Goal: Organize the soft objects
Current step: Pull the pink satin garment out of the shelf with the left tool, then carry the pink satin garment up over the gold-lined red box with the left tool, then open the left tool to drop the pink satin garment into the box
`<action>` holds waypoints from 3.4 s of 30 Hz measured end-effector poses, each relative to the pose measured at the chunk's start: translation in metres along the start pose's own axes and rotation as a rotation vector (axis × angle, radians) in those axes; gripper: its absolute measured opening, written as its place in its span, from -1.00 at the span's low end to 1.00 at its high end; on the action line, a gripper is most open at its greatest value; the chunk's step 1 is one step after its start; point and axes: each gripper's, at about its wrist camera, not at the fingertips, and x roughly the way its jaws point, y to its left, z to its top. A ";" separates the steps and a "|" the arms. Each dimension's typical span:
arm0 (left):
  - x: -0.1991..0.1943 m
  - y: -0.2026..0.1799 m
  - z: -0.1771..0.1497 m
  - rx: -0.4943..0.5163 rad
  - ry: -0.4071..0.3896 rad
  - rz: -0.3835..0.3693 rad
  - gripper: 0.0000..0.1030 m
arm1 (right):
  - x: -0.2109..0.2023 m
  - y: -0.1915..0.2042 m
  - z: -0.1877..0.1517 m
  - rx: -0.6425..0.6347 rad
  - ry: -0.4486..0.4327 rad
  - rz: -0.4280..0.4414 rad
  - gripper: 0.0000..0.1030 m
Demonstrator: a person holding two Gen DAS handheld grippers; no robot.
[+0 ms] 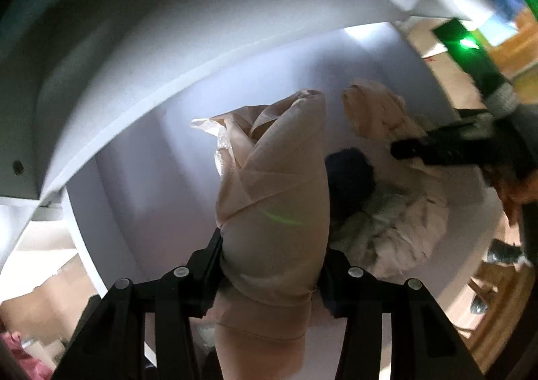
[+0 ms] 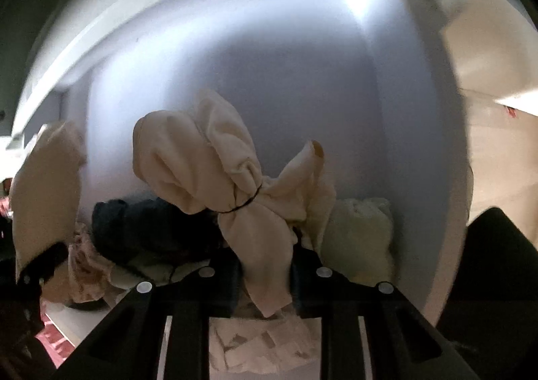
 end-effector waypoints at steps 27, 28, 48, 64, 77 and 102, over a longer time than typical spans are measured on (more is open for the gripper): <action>-0.160 -0.062 -0.025 0.141 -0.366 -0.192 -0.05 | -0.013 -0.008 -0.030 0.029 -0.009 0.036 -0.57; -0.169 -0.060 -0.020 0.141 -0.391 -0.206 -0.05 | -0.016 -0.008 -0.038 0.025 -0.004 0.030 -0.57; -0.247 0.072 0.055 -0.149 -0.571 -0.104 -0.05 | -0.009 -0.004 -0.047 0.060 -0.005 0.085 -0.57; -0.223 0.157 0.139 -0.391 -0.470 0.067 -0.04 | -0.022 -0.014 -0.039 0.113 -0.021 0.176 -0.57; -0.177 0.214 0.186 -0.527 -0.331 0.248 -0.03 | -0.035 -0.020 -0.034 0.140 -0.038 0.224 -0.57; -0.238 0.206 0.111 -0.461 -0.582 0.250 0.64 | -0.038 -0.011 -0.035 0.153 -0.063 0.184 -0.57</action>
